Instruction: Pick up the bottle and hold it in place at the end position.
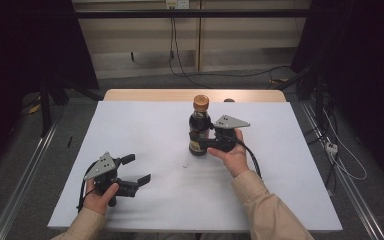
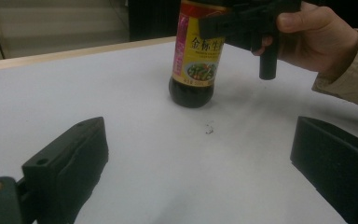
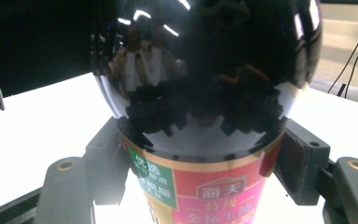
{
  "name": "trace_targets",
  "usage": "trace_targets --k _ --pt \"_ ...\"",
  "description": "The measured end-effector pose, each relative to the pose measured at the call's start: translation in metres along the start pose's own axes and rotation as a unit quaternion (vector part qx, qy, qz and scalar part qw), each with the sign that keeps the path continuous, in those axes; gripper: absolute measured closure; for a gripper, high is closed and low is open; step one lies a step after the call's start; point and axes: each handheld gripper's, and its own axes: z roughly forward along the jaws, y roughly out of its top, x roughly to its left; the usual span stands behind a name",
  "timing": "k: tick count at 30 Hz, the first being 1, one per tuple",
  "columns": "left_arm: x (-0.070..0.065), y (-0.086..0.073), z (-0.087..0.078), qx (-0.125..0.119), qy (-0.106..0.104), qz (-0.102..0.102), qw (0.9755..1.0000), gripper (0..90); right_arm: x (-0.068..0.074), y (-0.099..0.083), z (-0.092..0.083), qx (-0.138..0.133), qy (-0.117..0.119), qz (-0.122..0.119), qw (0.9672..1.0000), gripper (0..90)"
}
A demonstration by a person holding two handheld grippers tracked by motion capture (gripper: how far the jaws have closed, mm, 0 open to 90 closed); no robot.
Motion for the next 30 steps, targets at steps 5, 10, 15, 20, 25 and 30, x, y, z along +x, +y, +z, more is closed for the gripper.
trace_targets --k 5,10,15,20,25,30 --pt "0.002 0.007 0.004 -0.017 0.001 -0.016 0.9997 3.8 -0.001 0.000 0.000 0.000 0.002 0.007 1.0000 29.8" --pt "0.004 0.016 0.008 -0.021 0.000 -0.026 0.9994 3.7 -0.002 0.001 0.001 0.007 0.006 0.007 0.9999 29.7" --pt "0.004 0.024 0.014 -0.007 -0.008 -0.041 0.9991 3.9 -0.001 0.001 0.001 0.007 0.005 0.007 0.9999 29.7" --pt "0.003 0.032 0.019 -0.004 -0.011 -0.039 0.9992 3.5 -0.001 0.001 0.001 0.007 0.004 0.008 0.9999 29.7" --pt "0.004 0.039 0.022 -0.002 -0.009 -0.042 0.9991 2.4 -0.001 0.001 0.001 0.007 0.005 0.008 0.9999 29.7" --pt "0.005 0.048 0.027 0.003 -0.007 -0.045 0.9990 2.3 0.000 0.001 0.001 0.008 0.003 0.008 0.9999 29.7"
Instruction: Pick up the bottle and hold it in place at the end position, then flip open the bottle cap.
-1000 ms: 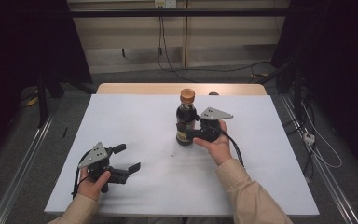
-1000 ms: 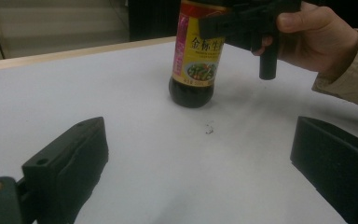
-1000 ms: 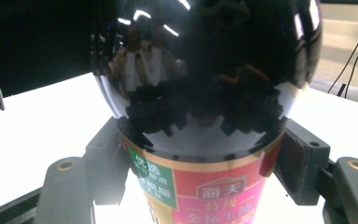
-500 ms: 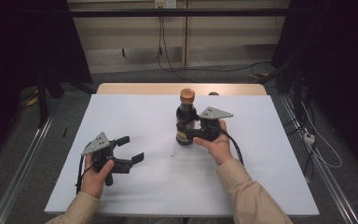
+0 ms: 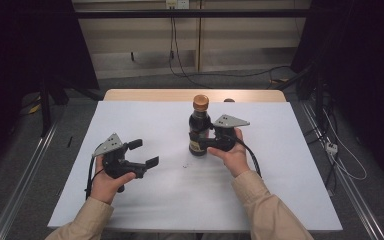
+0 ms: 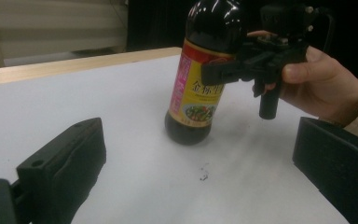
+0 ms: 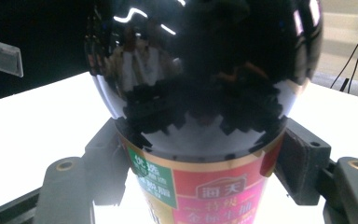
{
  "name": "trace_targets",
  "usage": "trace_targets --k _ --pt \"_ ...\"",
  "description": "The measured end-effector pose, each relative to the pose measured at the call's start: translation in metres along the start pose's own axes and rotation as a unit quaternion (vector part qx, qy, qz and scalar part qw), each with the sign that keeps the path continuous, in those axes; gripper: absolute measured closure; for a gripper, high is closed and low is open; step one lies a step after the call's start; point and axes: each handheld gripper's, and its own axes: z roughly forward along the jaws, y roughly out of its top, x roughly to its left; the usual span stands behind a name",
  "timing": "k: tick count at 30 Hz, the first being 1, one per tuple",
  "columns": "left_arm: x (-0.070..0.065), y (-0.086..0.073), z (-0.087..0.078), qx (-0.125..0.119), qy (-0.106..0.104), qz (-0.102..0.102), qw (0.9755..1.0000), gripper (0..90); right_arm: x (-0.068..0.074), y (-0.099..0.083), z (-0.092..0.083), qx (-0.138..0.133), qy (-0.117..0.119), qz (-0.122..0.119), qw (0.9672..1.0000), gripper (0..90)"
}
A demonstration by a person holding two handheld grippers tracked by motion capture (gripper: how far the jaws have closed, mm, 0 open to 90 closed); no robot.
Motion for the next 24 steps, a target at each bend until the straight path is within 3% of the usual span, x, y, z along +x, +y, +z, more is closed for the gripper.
trace_targets --k 7,13,16,20,24 --pt "-0.002 0.006 0.010 0.008 -0.006 -0.001 1.0000 4.1 0.000 0.000 0.000 0.003 0.000 0.000 1.0000 29.7" --pt "-0.001 0.017 0.017 0.011 -0.013 0.008 0.9998 14.7 -0.001 0.001 0.000 0.003 0.002 -0.001 1.0000 29.7" --pt "-0.001 0.022 0.020 0.018 -0.013 0.013 0.9997 22.4 -0.001 0.001 0.000 0.004 0.002 -0.001 1.0000 29.7" --pt "-0.001 0.038 0.028 0.033 -0.030 0.042 0.9981 40.5 -0.001 0.001 0.000 0.006 0.002 -0.001 1.0000 29.7" --pt "-0.001 0.047 0.034 0.043 -0.035 0.048 0.9973 52.6 0.000 0.001 0.000 0.006 0.001 -0.001 1.0000 29.6"
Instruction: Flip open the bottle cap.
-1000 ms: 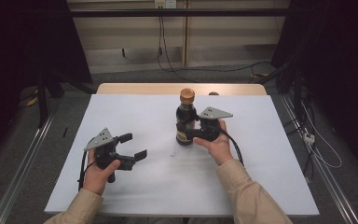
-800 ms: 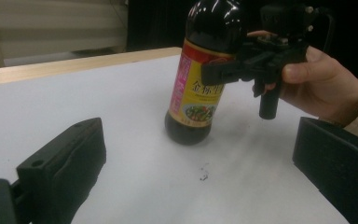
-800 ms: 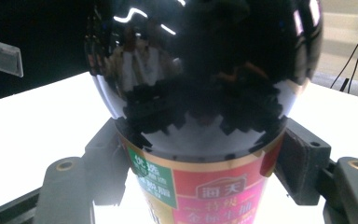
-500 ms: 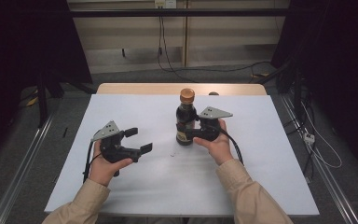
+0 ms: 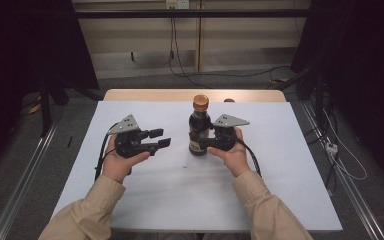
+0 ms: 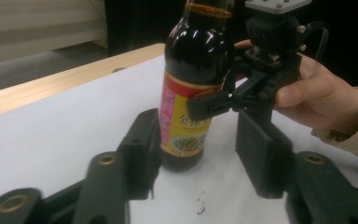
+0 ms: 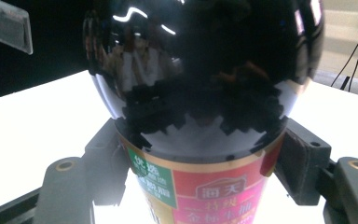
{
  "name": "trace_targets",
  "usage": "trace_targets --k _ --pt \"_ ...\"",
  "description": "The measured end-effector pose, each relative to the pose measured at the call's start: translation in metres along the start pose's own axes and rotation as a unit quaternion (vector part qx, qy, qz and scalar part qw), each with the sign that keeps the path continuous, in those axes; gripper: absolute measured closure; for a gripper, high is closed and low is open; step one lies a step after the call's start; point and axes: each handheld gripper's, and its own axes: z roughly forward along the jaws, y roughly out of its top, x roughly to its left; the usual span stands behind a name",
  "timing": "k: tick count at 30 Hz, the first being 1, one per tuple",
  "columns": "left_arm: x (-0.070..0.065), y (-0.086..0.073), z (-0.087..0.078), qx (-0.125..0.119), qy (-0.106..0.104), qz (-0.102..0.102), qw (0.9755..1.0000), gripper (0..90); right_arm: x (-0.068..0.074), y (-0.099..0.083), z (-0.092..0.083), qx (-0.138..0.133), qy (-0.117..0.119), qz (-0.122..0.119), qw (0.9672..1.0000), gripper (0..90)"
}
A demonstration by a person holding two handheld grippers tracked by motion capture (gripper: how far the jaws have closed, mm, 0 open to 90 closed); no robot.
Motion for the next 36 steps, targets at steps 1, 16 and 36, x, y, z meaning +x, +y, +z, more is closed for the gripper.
trace_targets --k 1,16,36 --pt "0.000 0.006 0.003 0.003 -0.002 0.000 1.0000 55.5 0.000 0.000 0.000 0.000 -0.001 0.000 1.0000 29.6" --pt "0.006 0.039 0.023 0.027 -0.014 0.023 0.9993 71.7 0.000 0.000 0.000 -0.001 -0.001 0.000 1.0000 29.6" --pt "0.009 0.087 0.033 0.044 -0.043 0.006 0.9981 90.0 0.000 0.000 0.000 0.001 -0.002 0.001 1.0000 29.8"
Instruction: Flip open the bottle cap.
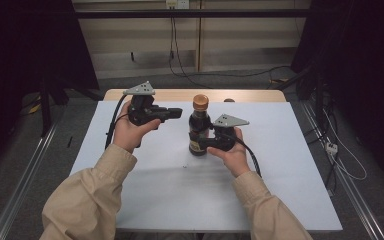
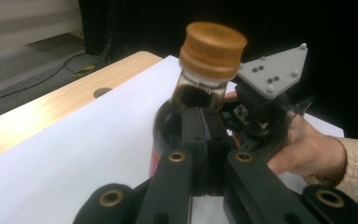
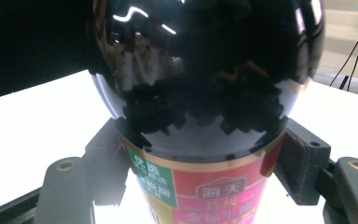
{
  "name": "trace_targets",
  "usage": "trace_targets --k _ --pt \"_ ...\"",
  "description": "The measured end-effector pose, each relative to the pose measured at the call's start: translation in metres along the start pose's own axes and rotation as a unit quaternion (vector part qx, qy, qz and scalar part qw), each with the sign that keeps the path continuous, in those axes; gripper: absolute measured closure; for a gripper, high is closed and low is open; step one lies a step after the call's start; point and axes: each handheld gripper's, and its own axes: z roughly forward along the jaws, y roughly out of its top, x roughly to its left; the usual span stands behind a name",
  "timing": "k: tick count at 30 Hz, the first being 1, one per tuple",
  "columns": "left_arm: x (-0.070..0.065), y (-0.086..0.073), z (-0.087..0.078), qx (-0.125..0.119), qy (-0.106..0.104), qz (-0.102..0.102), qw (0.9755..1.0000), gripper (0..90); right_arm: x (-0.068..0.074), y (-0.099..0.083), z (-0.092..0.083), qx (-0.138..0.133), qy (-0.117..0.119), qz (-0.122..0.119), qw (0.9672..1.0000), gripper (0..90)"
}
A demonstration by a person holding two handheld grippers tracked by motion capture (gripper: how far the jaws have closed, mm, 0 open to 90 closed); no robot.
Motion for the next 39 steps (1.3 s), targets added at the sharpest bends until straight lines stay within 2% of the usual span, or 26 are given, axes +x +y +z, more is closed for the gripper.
trace_targets --k 4,7,11,13,15,25,28,30,34,36,39 --pt "-0.004 0.014 0.006 -0.004 -0.007 0.001 1.0000 90.0 0.001 0.000 0.000 0.002 -0.001 -0.002 1.0000 30.0" --pt "-0.005 0.018 0.010 0.007 -0.005 0.006 0.9999 90.0 0.001 0.000 0.000 0.003 -0.001 -0.001 1.0000 30.1" --pt "-0.003 0.021 0.013 0.011 0.003 0.005 0.9999 90.0 0.001 0.001 0.000 0.006 -0.001 -0.001 1.0000 30.2" --pt "-0.002 0.022 0.015 0.009 -0.004 0.003 0.9999 90.0 0.001 0.002 0.000 0.008 -0.001 -0.002 1.0000 30.2" --pt "-0.002 0.024 0.017 0.016 -0.003 0.009 0.9998 90.0 0.001 0.002 0.000 0.010 -0.001 -0.003 0.9999 30.2" --pt "-0.002 0.029 0.021 0.016 -0.004 0.022 0.9996 90.0 0.001 0.001 0.001 0.005 -0.004 0.000 1.0000 30.4" --pt "-0.001 0.031 0.021 0.020 -0.001 0.019 0.9996 90.0 0.002 0.002 0.001 0.010 -0.005 -0.001 0.9999 30.7" --pt "-0.002 0.033 0.021 0.024 0.003 0.027 0.9994 90.0 0.003 0.002 0.001 0.013 -0.009 -0.001 0.9999 30.9" --pt "-0.003 0.034 0.022 0.025 0.004 0.024 0.9994 90.0 0.003 0.002 0.001 0.014 -0.011 -0.001 0.9998 31.1" --pt "-0.005 0.035 0.022 0.031 0.009 0.030 0.9990 90.0 0.004 0.002 0.001 0.013 -0.013 0.000 0.9998 31.1" --pt "-0.005 0.035 0.022 0.032 0.006 0.022 0.9992 90.0 0.004 0.001 0.000 0.013 -0.012 -0.001 0.9998 31.2"
